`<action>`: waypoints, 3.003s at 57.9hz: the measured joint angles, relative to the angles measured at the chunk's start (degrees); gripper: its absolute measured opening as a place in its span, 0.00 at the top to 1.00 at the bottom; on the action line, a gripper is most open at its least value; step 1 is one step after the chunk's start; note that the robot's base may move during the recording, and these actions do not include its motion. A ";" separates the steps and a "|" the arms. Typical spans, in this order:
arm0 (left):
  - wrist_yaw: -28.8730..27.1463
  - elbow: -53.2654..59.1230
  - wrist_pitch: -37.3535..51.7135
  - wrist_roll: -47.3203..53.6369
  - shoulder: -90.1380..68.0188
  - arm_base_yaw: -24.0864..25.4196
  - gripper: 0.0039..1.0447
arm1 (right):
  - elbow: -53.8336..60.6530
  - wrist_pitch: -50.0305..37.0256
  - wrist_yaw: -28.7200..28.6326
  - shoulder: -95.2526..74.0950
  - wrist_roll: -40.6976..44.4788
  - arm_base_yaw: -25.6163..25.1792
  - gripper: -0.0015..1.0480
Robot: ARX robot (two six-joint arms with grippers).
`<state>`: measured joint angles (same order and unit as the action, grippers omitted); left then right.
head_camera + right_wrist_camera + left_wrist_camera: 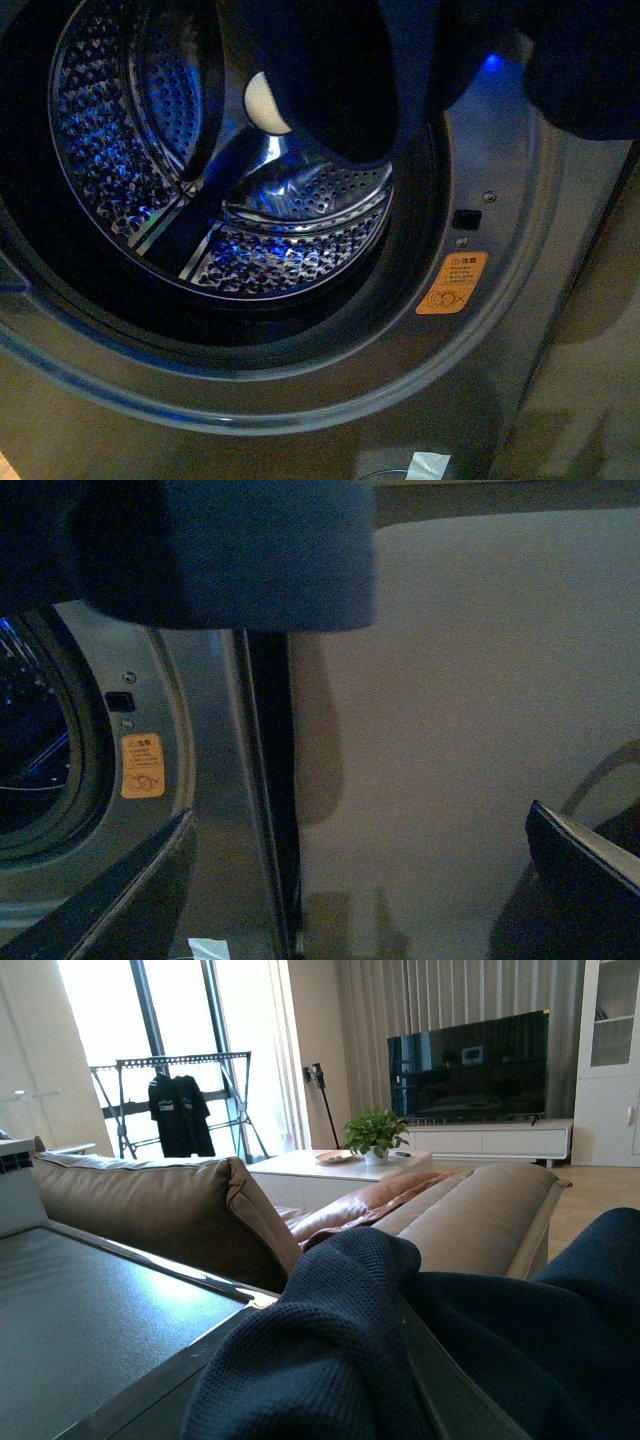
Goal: Collect clothes from washing machine
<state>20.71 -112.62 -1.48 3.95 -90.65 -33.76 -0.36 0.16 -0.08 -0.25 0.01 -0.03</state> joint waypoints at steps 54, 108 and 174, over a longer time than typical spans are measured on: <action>-0.11 -0.02 -0.04 -0.11 0.00 0.00 0.97 | -34.38 -30.34 -15.23 -45.94 -8.79 18.16 0.07; -0.22 -0.11 -0.07 -0.09 -0.02 0.00 0.97 | -43.93 -53.90 7.98 -74.82 17.94 23.34 0.07; -0.20 -0.44 -0.04 -0.17 0.00 0.00 0.06 | -50.49 -53.02 -15.08 -53.51 -2.12 -28.06 0.93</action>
<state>20.51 -113.06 -1.52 3.77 -90.65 -33.76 -50.85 -52.86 -15.16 -53.76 -2.11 -28.10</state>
